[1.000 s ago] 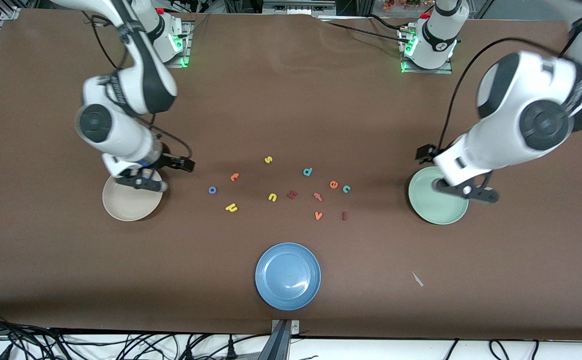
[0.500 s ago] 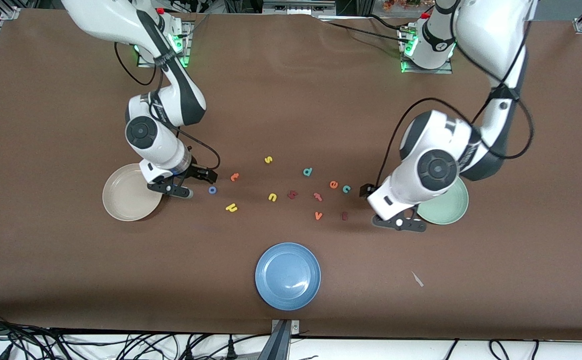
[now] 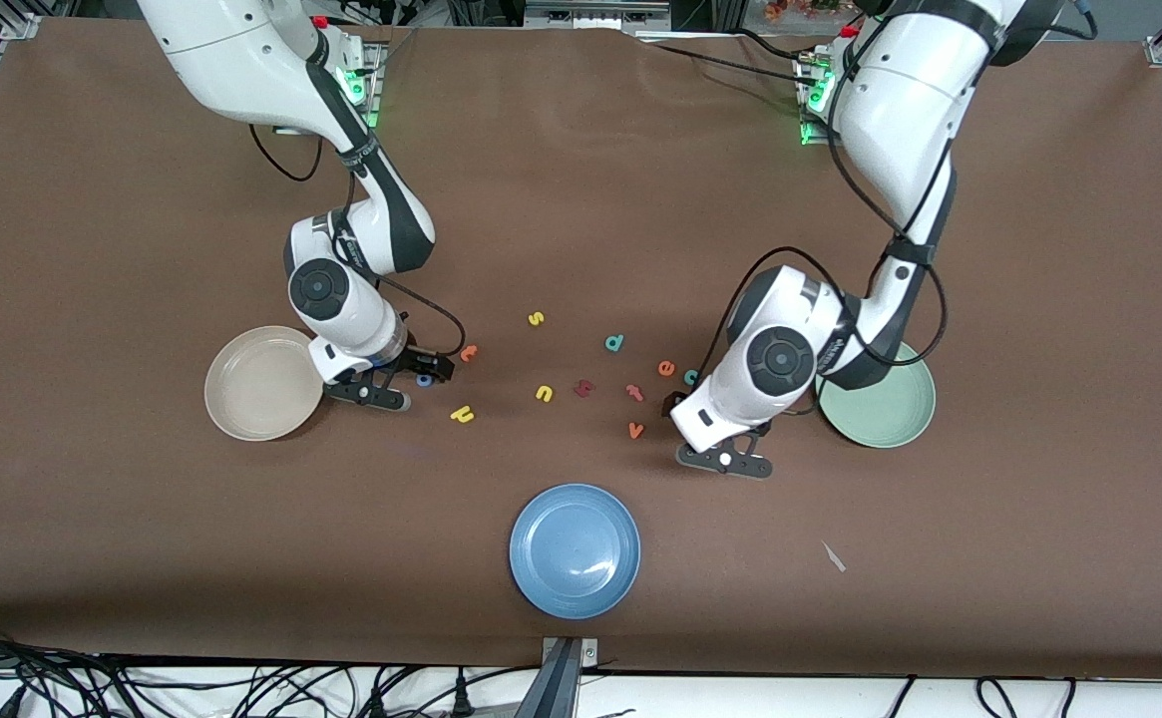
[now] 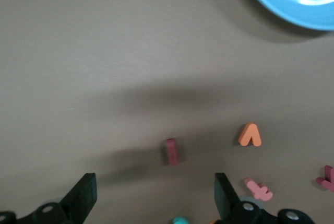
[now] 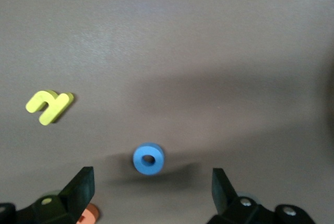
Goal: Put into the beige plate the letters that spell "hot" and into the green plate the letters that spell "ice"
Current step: 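Move the right gripper toward the letters while the left gripper follows, then grasp the blue o with the right gripper while the left grasps the red i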
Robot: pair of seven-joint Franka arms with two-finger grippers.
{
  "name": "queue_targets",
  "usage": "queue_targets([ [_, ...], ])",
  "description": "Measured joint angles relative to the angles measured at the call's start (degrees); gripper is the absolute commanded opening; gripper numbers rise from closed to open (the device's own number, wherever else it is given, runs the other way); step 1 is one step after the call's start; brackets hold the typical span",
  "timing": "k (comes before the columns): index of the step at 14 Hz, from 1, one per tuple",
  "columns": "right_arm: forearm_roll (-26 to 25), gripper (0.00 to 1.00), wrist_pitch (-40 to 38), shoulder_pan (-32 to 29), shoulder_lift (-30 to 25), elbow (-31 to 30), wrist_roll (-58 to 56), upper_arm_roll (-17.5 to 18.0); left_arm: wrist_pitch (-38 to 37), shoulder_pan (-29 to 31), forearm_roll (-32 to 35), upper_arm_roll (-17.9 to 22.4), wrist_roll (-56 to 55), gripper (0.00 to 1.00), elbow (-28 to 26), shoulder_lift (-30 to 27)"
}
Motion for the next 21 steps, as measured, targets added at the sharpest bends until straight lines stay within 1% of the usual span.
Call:
queue_targets([
  [1,0.00,0.92,0.00,0.06,0.53,0.60,0.01,0.08,0.65,-0.70,0.06,0.06,-0.08,0.75,0.04,0.90],
  [2,0.00,0.89,0.00,0.08,0.91,0.94,0.00,0.10,0.75,-1.10,0.94,0.12,-0.09,0.71,0.05,1.51],
  [3,0.01,0.87,0.00,0.08,1.18,1.09,0.01,0.09,0.76,-1.27,3.20,0.12,-0.19,0.64,0.06,2.03],
  [4,0.01,0.79,0.00,0.09,1.41,1.17,0.01,0.10,0.76,-1.37,5.14,0.11,-0.37,0.62,0.08,2.59],
  [5,0.01,0.71,0.00,0.08,1.61,1.20,0.01,0.09,0.77,-1.45,5.99,0.11,-0.40,0.60,0.09,3.19],
  [6,0.01,0.63,0.00,0.09,1.77,1.27,0.01,0.10,0.81,-1.49,6.22,0.11,-0.40,0.59,0.11,3.64],
  [8,0.01,0.53,0.00,0.09,1.97,1.43,-0.02,0.10,0.99,-1.54,6.23,0.11,-0.40,0.57,0.29,4.15],
  [9,0.01,0.46,0.00,0.09,1.99,1.44,-0.02,0.10,1.20,-1.54,6.23,0.12,-0.40,0.54,0.37,4.19],
  [10,0.00,0.42,0.00,0.09,1.99,1.45,-0.02,0.10,1.89,-1.55,6.23,0.11,-0.40,0.47,0.44,4.18],
  [11,0.00,0.35,-0.01,0.09,1.98,1.50,-0.02,0.08,2.87,-1.55,6.23,0.11,-0.40,0.35,0.45,4.19],
  [14,0.00,0.20,-0.04,0.09,1.95,1.63,-0.02,0.05,4.20,-1.55,6.23,0.11,-0.40,0.34,0.44,4.25],
  [15,0.01,0.18,-0.10,0.09,1.93,1.69,0.01,0.03,4.27,-1.55,6.23,0.12,-0.41,0.32,0.45,4.29],
  [16,0.01,0.14,-0.11,0.09,1.94,1.71,0.03,0.04,4.29,-1.55,6.23,0.13,-0.41,0.21,0.44,4.35],
  [17,0.01,0.13,-0.10,0.09,1.94,1.71,0.19,0.04,4.30,-1.55,6.23,0.13,-0.41,0.07,0.44,4.46],
  [18,0.01,0.11,-0.10,0.09,1.94,1.72,0.48,0.04,4.34,-1.55,6.23,0.13,-0.41,0.00,0.44,4.58],
  [20,0.02,0.10,-0.25,0.09,1.96,1.90,0.78,0.04,4.68,-1.56,6.23,0.14,-0.41,0.00,0.52,4.64],
  [21,0.04,0.10,-1.55,0.06,1.99,2.72,0.81,0.02,4.76,-1.52,6.23,0.26,-0.41,0.00,0.73,4.64],
])
